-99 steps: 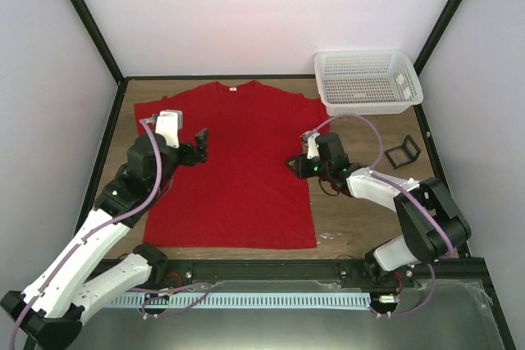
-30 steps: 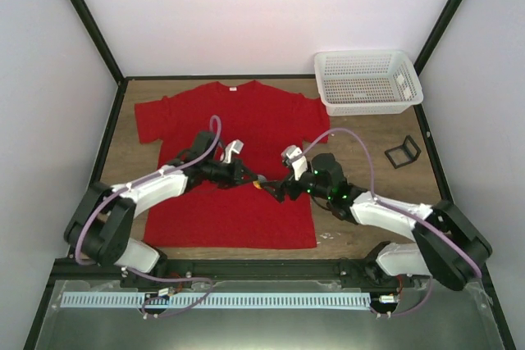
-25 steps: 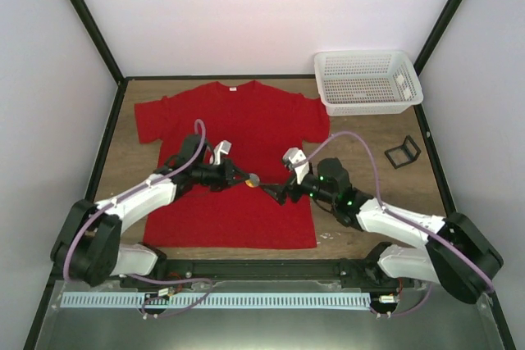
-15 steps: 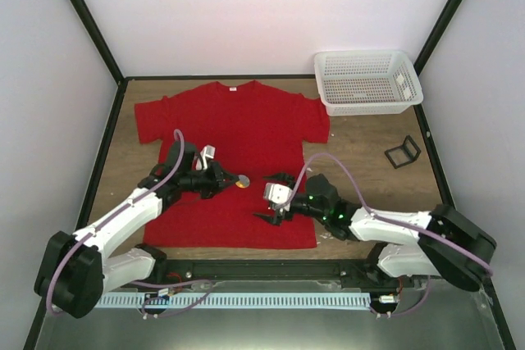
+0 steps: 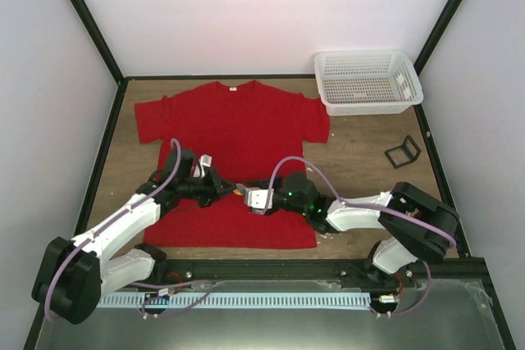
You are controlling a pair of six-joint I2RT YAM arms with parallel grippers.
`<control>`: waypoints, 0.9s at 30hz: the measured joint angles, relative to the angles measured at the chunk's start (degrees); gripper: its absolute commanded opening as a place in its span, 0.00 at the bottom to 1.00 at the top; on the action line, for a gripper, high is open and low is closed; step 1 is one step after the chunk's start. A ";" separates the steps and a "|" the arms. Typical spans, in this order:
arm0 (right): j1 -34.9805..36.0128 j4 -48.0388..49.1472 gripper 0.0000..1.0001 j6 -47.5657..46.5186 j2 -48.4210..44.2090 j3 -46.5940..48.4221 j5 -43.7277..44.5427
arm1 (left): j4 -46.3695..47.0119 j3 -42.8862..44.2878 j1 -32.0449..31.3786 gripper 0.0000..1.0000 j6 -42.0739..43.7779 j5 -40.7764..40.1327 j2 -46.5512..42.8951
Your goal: Pin the brooch onto the clothing
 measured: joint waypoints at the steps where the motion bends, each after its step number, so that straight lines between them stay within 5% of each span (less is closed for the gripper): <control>1: 0.11 0.70 0.31 -0.35 0.85 0.22 0.46 | 0.00 0.00 0.04 0.00 -0.04 0.02 0.00; 3: 0.31 2.25 0.31 -0.92 2.49 0.33 1.25 | -0.02 0.00 0.09 0.00 -0.15 0.15 0.00; 6: 0.48 4.15 0.08 -1.60 4.37 0.33 2.14 | 0.00 0.00 0.09 0.00 -0.20 0.33 0.00; 9: 0.68 5.90 0.01 -1.51 5.31 0.15 2.89 | 0.15 0.09 0.28 0.03 -0.46 0.17 0.00; 12: 0.85 7.15 0.01 -1.07 5.44 -0.24 3.98 | -0.24 0.22 0.61 0.20 -1.27 0.02 0.00; 15: 0.85 8.17 0.01 2.75 4.13 -1.53 4.48 | -1.55 1.07 0.61 0.65 0.61 -0.57 -0.15; 17: 0.85 8.90 0.01 7.10 1.49 -3.37 4.68 | -2.91 1.95 0.61 0.78 2.32 -1.51 -0.66; 22: -0.76 6.40 0.01 23.69 -9.94 -7.19 2.32 | -4.07 4.46 0.61 0.90 8.92 -2.93 -3.65; 27: -9.68 -8.39 0.01 42.91 -18.69 -3.32 -6.82 | -2.93 7.74 0.61 0.91 17.84 -0.74 -5.20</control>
